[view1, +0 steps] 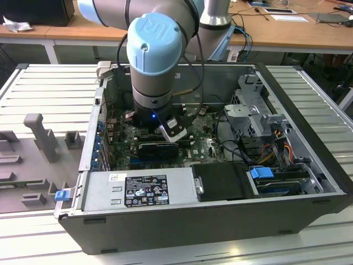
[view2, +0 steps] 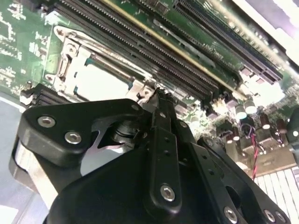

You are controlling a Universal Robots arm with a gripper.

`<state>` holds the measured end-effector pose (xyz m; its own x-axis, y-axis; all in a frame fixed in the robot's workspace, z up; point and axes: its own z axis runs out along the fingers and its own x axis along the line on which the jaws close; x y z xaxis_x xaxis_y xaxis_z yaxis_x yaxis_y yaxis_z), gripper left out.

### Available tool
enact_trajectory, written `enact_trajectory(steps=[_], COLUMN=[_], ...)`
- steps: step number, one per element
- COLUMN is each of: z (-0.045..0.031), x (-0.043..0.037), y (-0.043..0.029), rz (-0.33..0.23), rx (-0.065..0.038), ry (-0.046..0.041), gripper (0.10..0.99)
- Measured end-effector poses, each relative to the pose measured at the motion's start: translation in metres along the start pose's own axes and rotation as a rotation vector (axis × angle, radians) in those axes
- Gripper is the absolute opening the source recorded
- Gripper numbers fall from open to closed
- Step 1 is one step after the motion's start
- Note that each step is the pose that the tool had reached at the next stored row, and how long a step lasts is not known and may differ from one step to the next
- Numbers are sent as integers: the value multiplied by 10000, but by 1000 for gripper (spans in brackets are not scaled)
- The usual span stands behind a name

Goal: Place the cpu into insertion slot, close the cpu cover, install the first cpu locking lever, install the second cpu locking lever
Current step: 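Install the second cpu locking lever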

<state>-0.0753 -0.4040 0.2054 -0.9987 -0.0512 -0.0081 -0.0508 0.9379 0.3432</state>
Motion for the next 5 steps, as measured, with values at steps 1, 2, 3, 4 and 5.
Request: enact_trajectory(steps=[1, 2, 3, 4, 5], z=[-14, -51, -98, -102, -102], x=[0, 0, -1, -1, -1], y=[5, 19, 36, 38, 38], rz=[1, 0, 1, 0, 0], rx=[-1, -1, 0, -3, -5], ry=[0, 0, 1, -1, 0], gripper=[106, 106, 106, 106, 106])
